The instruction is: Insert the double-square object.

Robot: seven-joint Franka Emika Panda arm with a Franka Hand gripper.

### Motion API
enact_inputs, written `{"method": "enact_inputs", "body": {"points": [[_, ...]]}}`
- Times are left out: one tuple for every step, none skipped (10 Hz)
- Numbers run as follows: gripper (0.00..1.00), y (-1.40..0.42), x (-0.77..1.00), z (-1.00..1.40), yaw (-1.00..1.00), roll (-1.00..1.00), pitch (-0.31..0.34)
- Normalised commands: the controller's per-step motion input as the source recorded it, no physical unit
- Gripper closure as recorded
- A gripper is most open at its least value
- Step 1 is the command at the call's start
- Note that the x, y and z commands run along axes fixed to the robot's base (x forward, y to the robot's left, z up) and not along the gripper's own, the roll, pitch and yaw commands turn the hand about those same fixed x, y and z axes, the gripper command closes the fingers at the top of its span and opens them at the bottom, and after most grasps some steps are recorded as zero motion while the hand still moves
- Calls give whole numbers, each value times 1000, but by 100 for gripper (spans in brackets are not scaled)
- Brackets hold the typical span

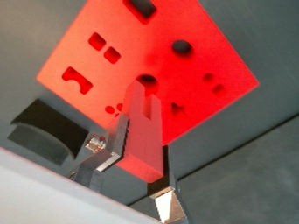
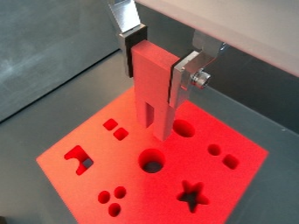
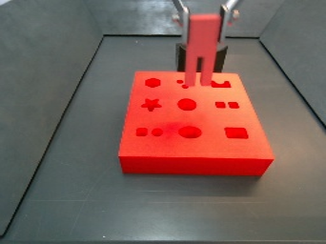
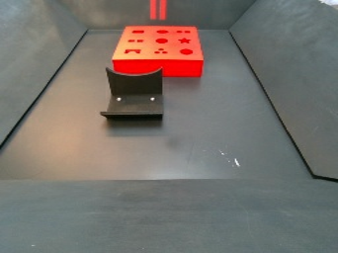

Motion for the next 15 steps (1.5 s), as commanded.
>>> {"method": "enact_inputs", "body": {"points": [[100,63,1000,-343,0,23,0],[100,43,1000,-286,20,33,3],[100,6,1000,-131,103,0,0],[100,0,1000,-43,177,0,0],[100,34,1000,-114,183,0,0],[100,49,1000,-117,180,0,0],[100,46,1000,-143,174,9,0],[100,40,1000,-160,160,30,6],[100,0,1000,-289,77,104,43],[100,0,1000,-283,51,140,74],[100,49,846,-303,-177,106,147],[100,206,291,-166,-271,0,177],[100,171,0,-86,-186,-83,106],[100,171,-43,-54,-74,-90,40],[100,14,-183,0,0,-79,0]]}}
